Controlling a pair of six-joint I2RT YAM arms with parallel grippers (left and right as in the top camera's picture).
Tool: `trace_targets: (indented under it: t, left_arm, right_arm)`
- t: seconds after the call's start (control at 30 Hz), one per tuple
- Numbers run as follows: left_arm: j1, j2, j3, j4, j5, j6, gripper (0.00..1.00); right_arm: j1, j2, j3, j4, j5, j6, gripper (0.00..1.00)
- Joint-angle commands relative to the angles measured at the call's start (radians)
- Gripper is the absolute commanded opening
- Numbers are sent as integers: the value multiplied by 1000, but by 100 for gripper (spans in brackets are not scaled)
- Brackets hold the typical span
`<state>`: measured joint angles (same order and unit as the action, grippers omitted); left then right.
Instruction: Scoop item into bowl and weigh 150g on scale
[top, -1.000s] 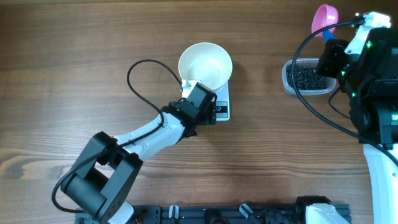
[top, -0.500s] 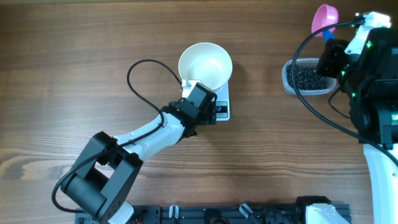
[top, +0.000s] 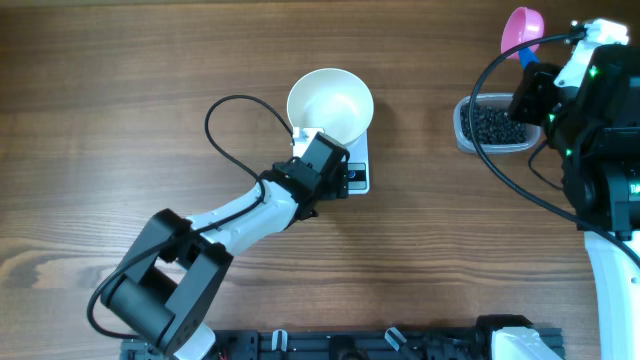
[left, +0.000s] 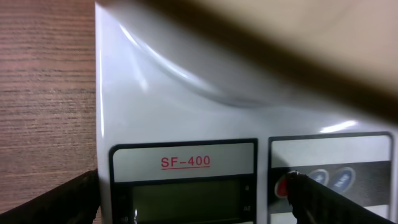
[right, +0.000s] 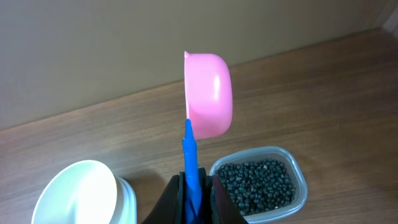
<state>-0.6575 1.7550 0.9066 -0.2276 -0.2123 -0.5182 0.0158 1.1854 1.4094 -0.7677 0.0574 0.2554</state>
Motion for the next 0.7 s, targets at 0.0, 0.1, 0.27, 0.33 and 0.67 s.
trace_targets:
  t: [0.0, 0.1, 0.27, 0.33, 0.67]
  left_arm:
    - [-3, 26, -7, 0, -14, -14, 100]
    - [-3, 26, -7, -1, -14, -13, 100]
    - [-3, 28, -7, 0, -21, -14, 100]
    - [-2, 28, -7, 0, -29, -13, 100]
    - [-3, 65, -7, -1, -40, -13, 100]
  right_arm:
    - [-4, 0, 19, 8, 22, -19, 4]
    - [-4, 0, 19, 8, 22, -19, 4]
    - [-4, 0, 19, 9, 22, -20, 4]
    - [-4, 0, 19, 8, 22, -19, 4]
    - [-4, 0, 19, 8, 22, -19, 5]
